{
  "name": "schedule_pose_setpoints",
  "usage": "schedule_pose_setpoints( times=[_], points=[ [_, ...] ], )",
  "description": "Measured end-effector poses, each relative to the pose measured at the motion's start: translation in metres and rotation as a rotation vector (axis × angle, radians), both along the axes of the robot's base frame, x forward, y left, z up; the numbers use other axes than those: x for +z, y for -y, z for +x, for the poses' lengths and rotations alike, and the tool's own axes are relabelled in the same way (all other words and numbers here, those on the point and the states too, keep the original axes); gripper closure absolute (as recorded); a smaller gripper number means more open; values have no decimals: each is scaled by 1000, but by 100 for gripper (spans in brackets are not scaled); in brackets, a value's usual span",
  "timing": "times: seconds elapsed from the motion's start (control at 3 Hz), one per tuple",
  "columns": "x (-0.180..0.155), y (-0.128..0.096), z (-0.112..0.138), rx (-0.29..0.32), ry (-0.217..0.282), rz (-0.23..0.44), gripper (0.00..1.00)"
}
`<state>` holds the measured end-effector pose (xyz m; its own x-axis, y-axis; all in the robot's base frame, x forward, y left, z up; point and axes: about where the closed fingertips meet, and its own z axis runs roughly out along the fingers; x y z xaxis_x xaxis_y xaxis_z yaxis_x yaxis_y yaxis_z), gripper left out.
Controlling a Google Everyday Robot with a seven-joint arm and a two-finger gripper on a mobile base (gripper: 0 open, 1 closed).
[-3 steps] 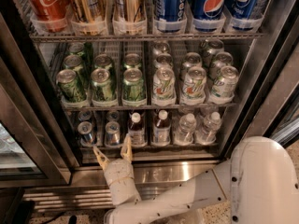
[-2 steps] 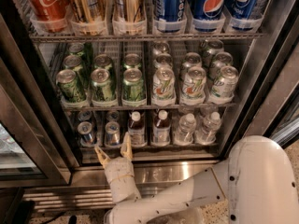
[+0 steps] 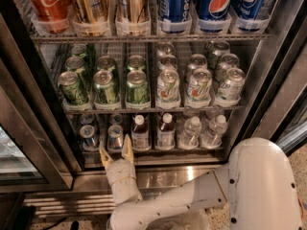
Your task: Pick redbull can from bottom shelf of fridge
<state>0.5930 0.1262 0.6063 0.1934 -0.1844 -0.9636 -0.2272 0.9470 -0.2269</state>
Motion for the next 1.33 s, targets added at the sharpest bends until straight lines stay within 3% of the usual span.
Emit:
schedule_pose_setpoints(
  times=[0.67, 1.33],
  points=[
    [-2, -6, 7, -21, 11, 1, 34],
    [3, 1, 18, -68, 39, -8, 32]
  ],
)
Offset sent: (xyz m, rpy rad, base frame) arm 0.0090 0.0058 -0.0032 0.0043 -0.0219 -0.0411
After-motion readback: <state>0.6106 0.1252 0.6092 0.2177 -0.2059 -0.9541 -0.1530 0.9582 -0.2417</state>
